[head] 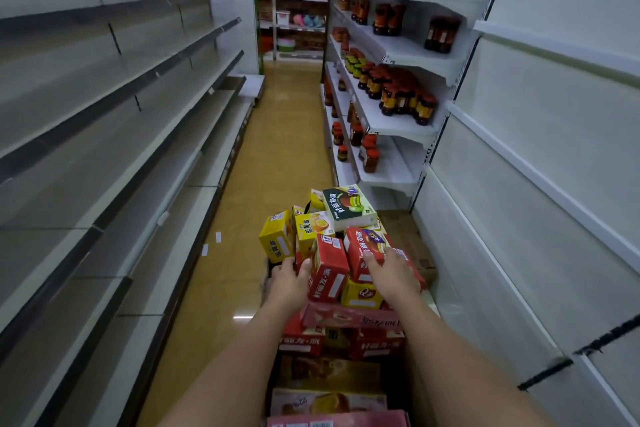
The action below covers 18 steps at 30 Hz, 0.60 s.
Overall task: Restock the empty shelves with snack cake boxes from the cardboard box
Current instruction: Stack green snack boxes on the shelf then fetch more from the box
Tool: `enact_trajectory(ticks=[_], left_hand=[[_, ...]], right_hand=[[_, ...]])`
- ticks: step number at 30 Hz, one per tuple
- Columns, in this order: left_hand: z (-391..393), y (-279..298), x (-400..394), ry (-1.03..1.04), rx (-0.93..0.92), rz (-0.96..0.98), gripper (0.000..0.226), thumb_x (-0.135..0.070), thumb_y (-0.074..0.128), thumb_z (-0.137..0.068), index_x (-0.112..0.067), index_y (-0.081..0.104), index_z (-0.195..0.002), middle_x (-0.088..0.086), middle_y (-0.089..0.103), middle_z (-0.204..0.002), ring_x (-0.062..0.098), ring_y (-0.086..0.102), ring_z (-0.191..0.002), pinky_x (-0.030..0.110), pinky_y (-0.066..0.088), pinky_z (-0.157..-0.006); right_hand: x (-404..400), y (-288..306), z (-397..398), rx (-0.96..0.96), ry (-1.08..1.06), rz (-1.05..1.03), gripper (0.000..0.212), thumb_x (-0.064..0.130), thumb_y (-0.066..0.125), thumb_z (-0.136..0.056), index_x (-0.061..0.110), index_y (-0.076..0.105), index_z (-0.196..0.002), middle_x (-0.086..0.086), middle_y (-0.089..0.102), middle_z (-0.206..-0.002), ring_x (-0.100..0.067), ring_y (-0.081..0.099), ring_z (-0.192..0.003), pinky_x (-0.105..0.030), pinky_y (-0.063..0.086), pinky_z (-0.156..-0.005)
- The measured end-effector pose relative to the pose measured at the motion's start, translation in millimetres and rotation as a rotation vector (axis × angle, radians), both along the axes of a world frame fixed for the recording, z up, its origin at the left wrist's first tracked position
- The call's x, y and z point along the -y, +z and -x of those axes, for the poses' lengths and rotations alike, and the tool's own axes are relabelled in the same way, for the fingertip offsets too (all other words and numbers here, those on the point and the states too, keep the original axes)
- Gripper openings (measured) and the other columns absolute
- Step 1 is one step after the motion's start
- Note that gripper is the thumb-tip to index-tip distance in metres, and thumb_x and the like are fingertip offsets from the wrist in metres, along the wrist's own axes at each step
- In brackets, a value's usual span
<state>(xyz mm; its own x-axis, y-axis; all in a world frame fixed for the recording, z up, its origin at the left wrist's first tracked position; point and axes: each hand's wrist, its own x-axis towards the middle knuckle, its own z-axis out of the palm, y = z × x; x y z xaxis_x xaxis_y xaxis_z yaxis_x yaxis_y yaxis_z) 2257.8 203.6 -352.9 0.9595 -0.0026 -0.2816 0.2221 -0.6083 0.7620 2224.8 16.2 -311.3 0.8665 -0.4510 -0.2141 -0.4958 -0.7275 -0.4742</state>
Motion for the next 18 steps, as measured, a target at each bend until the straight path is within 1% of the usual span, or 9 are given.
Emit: enact_trajectory(ticks=[3, 5, 6, 8, 11, 13, 15, 16, 18], left_hand=[[-16, -5, 12, -0.027, -0.066, 0.014, 0.062, -0.055, 0.032, -0.096, -0.017, 0.034, -0.145, 0.012, 0.044, -0.141, 0.031, 0.044, -0.128, 0.049, 0.039, -0.105], [-23, -7, 20, -0.054, -0.087, 0.041, 0.065, -0.058, 0.031, -0.095, -0.017, 0.032, -0.146, 0.013, 0.043, -0.143, 0.031, 0.044, -0.130, 0.048, 0.039, -0.105], [-28, -9, 23, -0.057, -0.095, 0.060, 0.066, -0.058, 0.030, -0.095, -0.016, 0.031, -0.146, 0.014, 0.042, -0.144, 0.031, 0.043, -0.130, 0.047, 0.039, -0.106], [-35, -11, 31, -0.041, -0.126, 0.084, 0.065, -0.055, 0.029, -0.098, -0.013, 0.030, -0.147, 0.016, 0.039, -0.146, 0.032, 0.040, -0.133, 0.044, 0.037, -0.108], [-42, -16, 39, -0.006, -0.166, 0.135, 0.068, -0.060, 0.024, -0.096, -0.014, 0.039, -0.143, 0.016, 0.046, -0.140, 0.033, 0.045, -0.129, 0.046, 0.037, -0.107], [-45, -25, 42, 0.002, -0.196, 0.163, 0.072, -0.066, 0.020, -0.092, -0.017, 0.047, -0.138, 0.014, 0.055, -0.132, 0.032, 0.051, -0.122, 0.049, 0.040, -0.104], [-46, -33, 43, 0.013, -0.222, 0.168, 0.073, -0.069, 0.017, -0.091, -0.021, 0.051, -0.134, 0.011, 0.058, -0.129, 0.032, 0.051, -0.123, 0.050, 0.040, -0.104], [-47, -34, 44, 0.033, -0.230, 0.177, 0.071, -0.067, 0.017, -0.092, -0.020, 0.053, -0.132, 0.012, 0.059, -0.128, 0.032, 0.051, -0.123, 0.050, 0.039, -0.105], [-47, -35, 47, 0.105, -0.254, 0.247, 0.063, -0.059, 0.020, -0.097, -0.017, 0.057, -0.126, 0.013, 0.063, -0.120, 0.032, 0.056, -0.116, 0.048, 0.043, -0.101]], right_hand=[[1, -4, -15, -0.011, -0.018, 0.024, 0.070, 0.059, 0.033, -0.095, 0.016, 0.024, -0.150, -0.009, 0.029, -0.153, -0.031, 0.030, -0.139, -0.046, 0.032, -0.110], [4, -4, -22, -0.021, -0.049, 0.038, 0.071, 0.060, 0.032, -0.095, 0.016, 0.022, -0.150, -0.010, 0.026, -0.154, -0.031, 0.028, -0.140, -0.046, 0.031, -0.111], [5, -4, -27, -0.027, -0.065, 0.038, 0.071, 0.060, 0.032, -0.095, 0.016, 0.023, -0.150, -0.010, 0.028, -0.154, -0.031, 0.029, -0.139, -0.046, 0.032, -0.111], [9, -7, -34, -0.030, -0.085, 0.024, 0.069, 0.061, 0.032, -0.094, 0.015, 0.030, -0.146, -0.011, 0.037, -0.148, -0.031, 0.036, -0.134, -0.045, 0.035, -0.107], [13, -12, -45, -0.036, -0.114, -0.012, 0.064, 0.062, 0.034, -0.093, 0.014, 0.040, -0.135, -0.009, 0.052, -0.132, -0.028, 0.048, -0.123, -0.044, 0.042, -0.100], [14, -15, -50, -0.054, -0.132, 0.003, 0.063, 0.062, 0.034, -0.093, 0.013, 0.042, -0.132, -0.009, 0.055, -0.129, -0.028, 0.051, -0.120, -0.043, 0.042, -0.099], [15, -15, -52, -0.063, -0.154, 0.029, 0.062, 0.060, 0.037, -0.093, 0.011, 0.044, -0.130, -0.010, 0.055, -0.129, -0.028, 0.051, -0.120, -0.042, 0.042, -0.098], [16, -16, -52, -0.070, -0.162, 0.038, 0.062, 0.060, 0.040, -0.093, 0.010, 0.045, -0.130, -0.010, 0.055, -0.129, -0.028, 0.050, -0.120, -0.041, 0.043, -0.097], [20, -17, -52, -0.094, -0.160, 0.036, 0.064, 0.059, 0.044, -0.091, 0.009, 0.046, -0.131, -0.010, 0.054, -0.128, -0.028, 0.050, -0.120, -0.041, 0.044, -0.096]])
